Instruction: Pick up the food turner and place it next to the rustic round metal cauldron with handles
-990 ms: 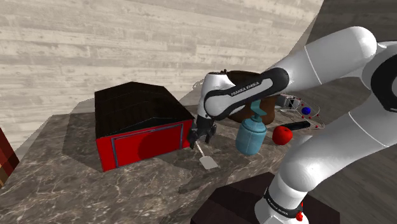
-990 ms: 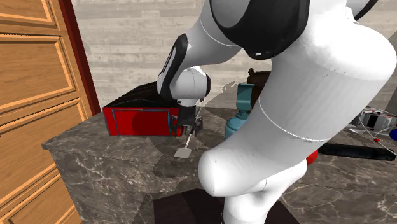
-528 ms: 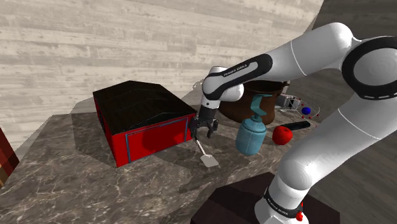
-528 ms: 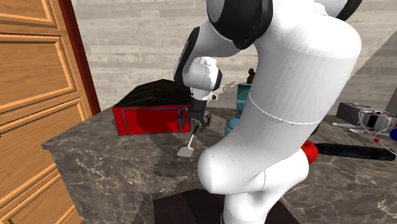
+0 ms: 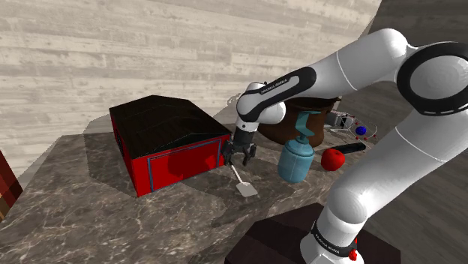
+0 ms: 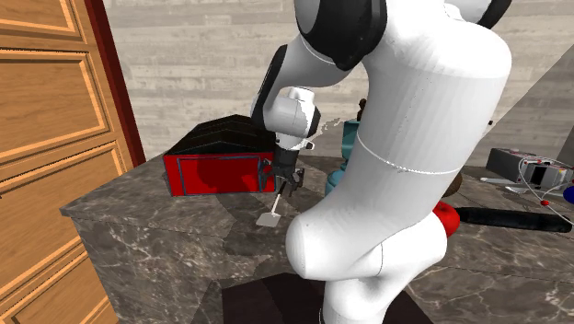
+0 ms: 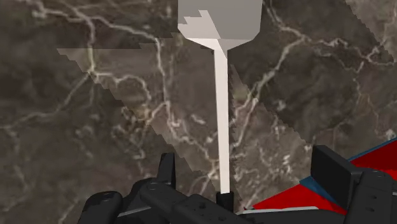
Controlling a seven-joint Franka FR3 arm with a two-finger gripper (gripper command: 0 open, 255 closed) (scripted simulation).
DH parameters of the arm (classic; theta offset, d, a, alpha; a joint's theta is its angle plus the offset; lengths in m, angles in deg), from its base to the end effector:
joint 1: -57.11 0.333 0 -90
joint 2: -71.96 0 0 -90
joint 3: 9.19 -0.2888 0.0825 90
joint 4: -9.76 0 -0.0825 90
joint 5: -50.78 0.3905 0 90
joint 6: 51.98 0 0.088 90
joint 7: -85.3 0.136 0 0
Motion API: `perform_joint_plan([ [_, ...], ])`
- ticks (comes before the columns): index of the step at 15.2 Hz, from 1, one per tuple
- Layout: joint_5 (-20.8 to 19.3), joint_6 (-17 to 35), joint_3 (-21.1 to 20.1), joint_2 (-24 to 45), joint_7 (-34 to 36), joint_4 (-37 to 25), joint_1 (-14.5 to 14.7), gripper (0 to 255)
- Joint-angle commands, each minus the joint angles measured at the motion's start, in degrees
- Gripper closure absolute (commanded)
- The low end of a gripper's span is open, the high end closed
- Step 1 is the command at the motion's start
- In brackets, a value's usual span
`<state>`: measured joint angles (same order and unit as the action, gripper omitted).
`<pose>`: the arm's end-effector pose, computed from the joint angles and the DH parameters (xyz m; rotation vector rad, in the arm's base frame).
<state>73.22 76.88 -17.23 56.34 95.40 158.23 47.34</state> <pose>0.4253 0.0026 0.2875 -2.8070 0.6733 0.1222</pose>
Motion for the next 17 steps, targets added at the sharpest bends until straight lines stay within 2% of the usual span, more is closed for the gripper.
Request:
perform_joint_plan([
  [1, 0.2, 8.0, -0.7, 2.4, 0.2, 0.3, -0.1, 0],
  [5, 0.4, 7.9, -1.3, 2.3, 0.0, 0.3, -0.8, 0],
  [6, 0.4, 7.6, -1.4, 2.1, 0.3, 0.1, -0.7, 255],
  [14, 0.4, 9.4, -1.1, 4.3, -0.7, -0.1, -1.0, 255],
  [17, 0.1, 6.1, -1.8, 1.1, 0.4, -0.3, -1.4, 255],
])
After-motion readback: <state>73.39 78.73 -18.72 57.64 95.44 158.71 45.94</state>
